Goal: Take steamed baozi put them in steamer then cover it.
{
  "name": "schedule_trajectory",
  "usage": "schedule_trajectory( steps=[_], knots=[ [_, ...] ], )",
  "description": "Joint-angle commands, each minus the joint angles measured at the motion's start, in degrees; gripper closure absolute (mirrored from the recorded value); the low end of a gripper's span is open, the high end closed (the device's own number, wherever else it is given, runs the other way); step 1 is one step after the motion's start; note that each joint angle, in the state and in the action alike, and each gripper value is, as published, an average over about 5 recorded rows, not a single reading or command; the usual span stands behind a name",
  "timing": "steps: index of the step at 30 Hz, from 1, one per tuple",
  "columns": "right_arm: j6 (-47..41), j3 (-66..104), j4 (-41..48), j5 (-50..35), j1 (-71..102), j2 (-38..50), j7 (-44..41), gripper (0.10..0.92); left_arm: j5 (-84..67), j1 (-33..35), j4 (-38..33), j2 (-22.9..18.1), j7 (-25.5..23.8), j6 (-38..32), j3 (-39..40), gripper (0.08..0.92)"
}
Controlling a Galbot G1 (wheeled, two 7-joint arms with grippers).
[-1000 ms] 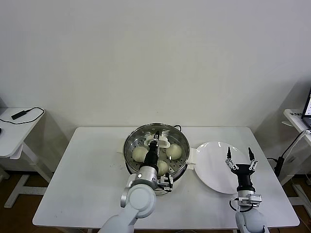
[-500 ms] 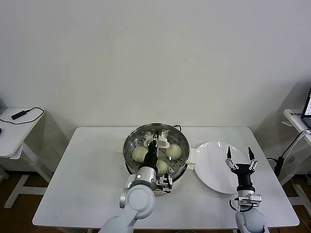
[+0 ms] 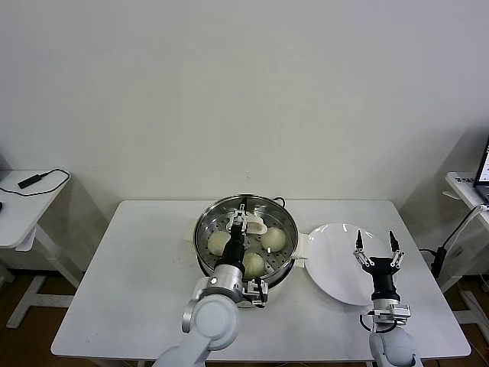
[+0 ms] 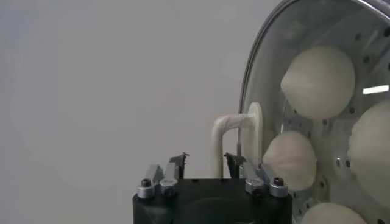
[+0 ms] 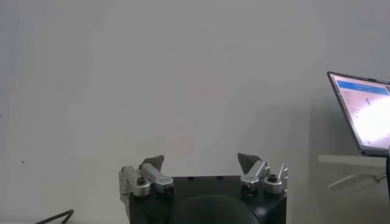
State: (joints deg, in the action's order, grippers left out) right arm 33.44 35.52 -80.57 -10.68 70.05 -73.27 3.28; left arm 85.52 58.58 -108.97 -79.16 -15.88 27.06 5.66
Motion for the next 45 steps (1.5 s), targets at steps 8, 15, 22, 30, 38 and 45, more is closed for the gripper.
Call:
schedule_trajectory(
  steps=[8, 15, 22, 30, 38, 45],
  knots=[
    [-0.2, -0.1, -0.3, 0.1, -0.3, -0.2, 0.1, 0.203, -2.4, 5.5, -11.5, 2.9, -0.8, -0.3, -0.6, 0.183],
    [-0.2, 0.2, -0.5, -0.3, -0.1, 0.4, 0.0, 0.203, -8.0, 8.7, -18.9, 5.6, -1.3, -0.1, -4.8, 0.177],
    [-5.6, -0.1, -3.2, -5.1, 1.6, 2.7, -0.9, 0.203, -32.3, 10.2, -21.0, 7.4, 4.4, -0.4, -19.3, 0.177],
    [-16.2, -1.9, -8.2, -13.4, 5.3, 4.9, -0.8, 0.203, -76.6, 14.0, -8.3, 5.7, 24.5, -18.0, -35.8, 0.177],
    [-17.8, -1.9, -9.7, -17.1, 7.2, 5.9, -4.7, 0.203, -90.5, 13.5, 10.3, 5.4, 18.0, -43.2, -39.3, 0.177],
    [-16.4, -2.6, -10.1, -17.6, 8.6, 6.0, -6.3, 0.203, -91.1, 13.3, 14.2, 5.5, 13.6, -48.4, -38.7, 0.177]
  ],
)
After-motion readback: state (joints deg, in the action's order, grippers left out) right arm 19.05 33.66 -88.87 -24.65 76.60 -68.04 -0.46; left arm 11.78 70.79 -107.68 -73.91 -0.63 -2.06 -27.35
